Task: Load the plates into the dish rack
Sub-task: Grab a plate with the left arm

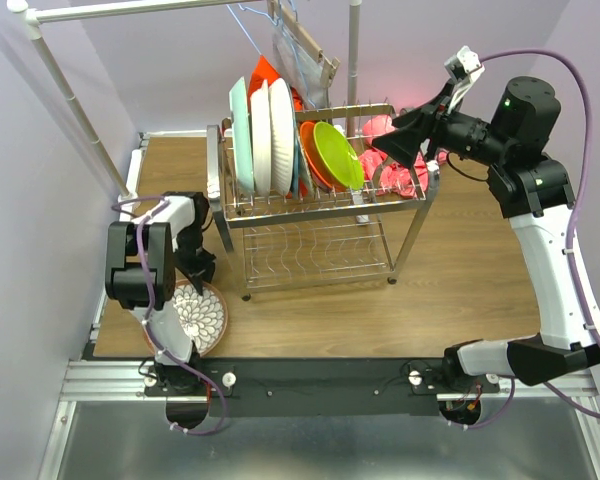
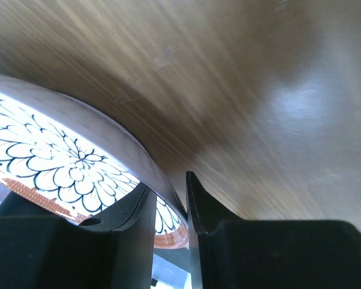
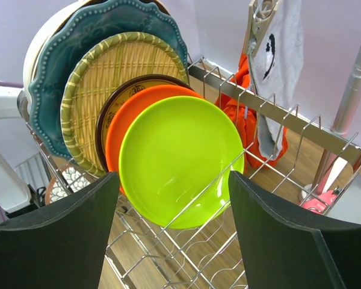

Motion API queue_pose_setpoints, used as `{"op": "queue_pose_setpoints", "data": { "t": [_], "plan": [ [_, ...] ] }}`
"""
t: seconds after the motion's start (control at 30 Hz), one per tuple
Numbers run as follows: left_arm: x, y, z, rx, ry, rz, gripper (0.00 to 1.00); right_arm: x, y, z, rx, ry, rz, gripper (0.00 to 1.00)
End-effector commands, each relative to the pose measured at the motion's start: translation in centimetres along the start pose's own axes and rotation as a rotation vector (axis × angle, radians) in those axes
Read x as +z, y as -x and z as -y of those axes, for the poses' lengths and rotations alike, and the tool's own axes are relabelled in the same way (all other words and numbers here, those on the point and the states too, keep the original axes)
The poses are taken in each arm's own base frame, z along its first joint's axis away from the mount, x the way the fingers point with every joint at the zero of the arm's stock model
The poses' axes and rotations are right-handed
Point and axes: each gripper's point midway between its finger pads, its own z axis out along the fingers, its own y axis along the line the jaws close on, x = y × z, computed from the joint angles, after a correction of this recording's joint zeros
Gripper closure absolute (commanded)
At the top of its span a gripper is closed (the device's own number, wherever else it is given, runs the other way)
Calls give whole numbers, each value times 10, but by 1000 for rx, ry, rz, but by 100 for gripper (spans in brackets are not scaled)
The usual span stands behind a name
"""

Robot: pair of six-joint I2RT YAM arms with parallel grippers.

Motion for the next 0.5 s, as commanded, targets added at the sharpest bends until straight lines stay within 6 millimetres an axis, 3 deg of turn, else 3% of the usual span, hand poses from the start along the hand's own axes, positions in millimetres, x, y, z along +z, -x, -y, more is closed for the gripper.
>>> {"op": "queue_pose_setpoints", "data": {
  "t": [0.0,0.13,0.3,0.47],
  "plan": [
    [-39,42,34,-2,-137,152,100,-7,10,1,-19,-28,35,18],
    [-81,51,41,-36,-264,222,100,-6,10,1,-18,-26,36,18],
    [-103,55,44,-42,-331,257,100,-5,11,1,-14,-19,35,18],
    [-146,80,37,-89,-414,366,100,-4,15,1,-17,-13,41,18]
  ]
}}
